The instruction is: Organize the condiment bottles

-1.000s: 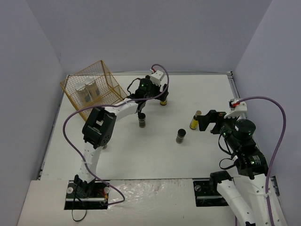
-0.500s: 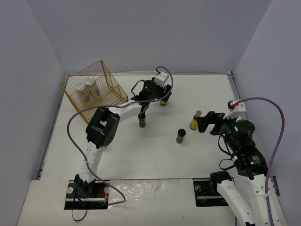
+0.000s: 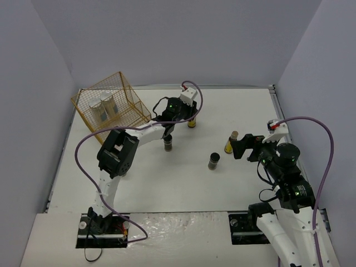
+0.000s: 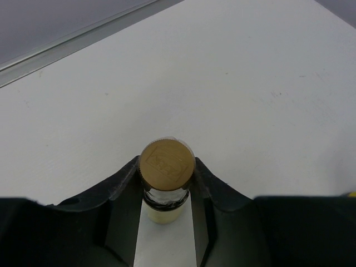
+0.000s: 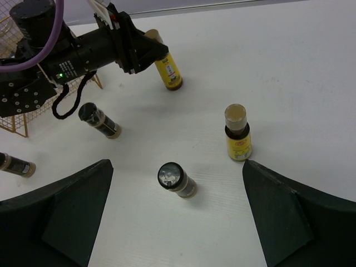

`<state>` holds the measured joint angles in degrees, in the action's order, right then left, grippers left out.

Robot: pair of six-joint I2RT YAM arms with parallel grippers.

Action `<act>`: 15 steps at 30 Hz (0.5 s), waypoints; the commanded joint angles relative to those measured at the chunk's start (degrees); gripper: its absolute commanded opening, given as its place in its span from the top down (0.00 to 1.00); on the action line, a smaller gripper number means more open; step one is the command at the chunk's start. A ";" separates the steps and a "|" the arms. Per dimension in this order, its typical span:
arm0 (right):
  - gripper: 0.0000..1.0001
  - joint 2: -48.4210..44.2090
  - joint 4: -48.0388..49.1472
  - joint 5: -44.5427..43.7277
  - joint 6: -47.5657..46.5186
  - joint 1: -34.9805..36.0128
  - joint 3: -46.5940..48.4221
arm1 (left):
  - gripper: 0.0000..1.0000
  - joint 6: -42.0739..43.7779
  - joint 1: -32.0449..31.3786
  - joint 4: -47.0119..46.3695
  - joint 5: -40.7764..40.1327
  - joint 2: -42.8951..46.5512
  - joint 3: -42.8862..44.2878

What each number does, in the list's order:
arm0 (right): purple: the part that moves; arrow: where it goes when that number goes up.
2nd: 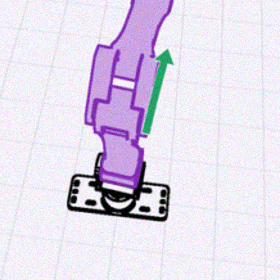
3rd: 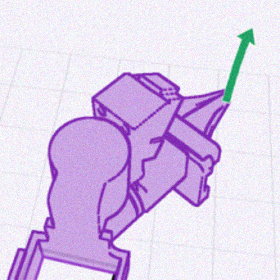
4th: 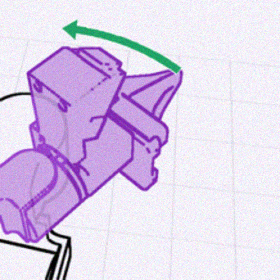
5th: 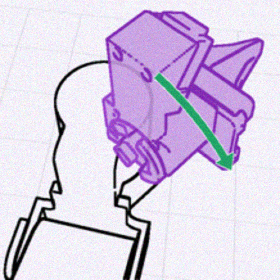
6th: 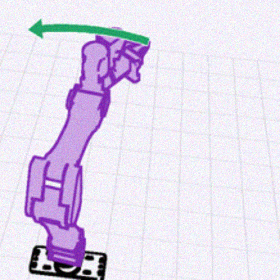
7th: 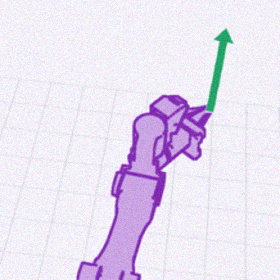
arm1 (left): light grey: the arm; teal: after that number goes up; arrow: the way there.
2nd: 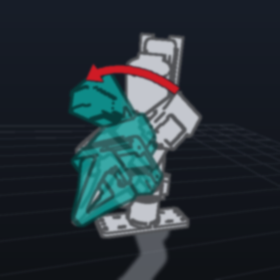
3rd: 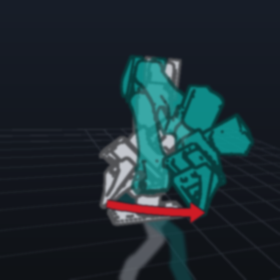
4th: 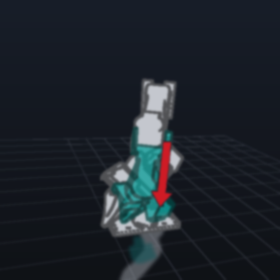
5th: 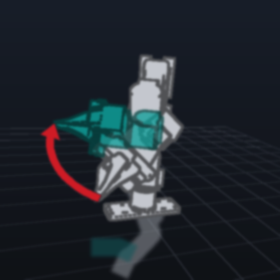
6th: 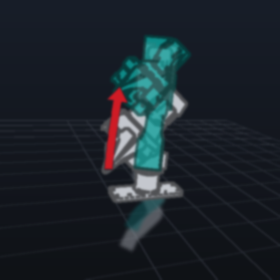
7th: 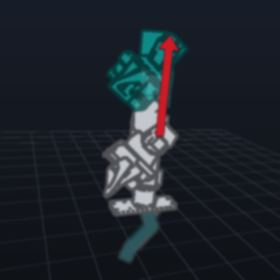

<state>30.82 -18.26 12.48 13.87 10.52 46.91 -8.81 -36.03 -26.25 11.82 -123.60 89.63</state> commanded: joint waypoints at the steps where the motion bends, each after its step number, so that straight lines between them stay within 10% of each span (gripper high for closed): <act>1: 0.00 -0.15 3.45 1.32 -0.33 0.02 0.37 | 1.00 -0.94 -0.36 -6.73 -2.40 12.49 -0.63; 15: 0.00 -0.04 3.67 2.05 -0.51 0.02 0.52 | 1.00 1.75 1.41 21.33 -36.93 35.22 1.30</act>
<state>30.24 -18.26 12.84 13.69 10.52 46.85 -8.37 -35.99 -9.46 -8.74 -94.39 85.49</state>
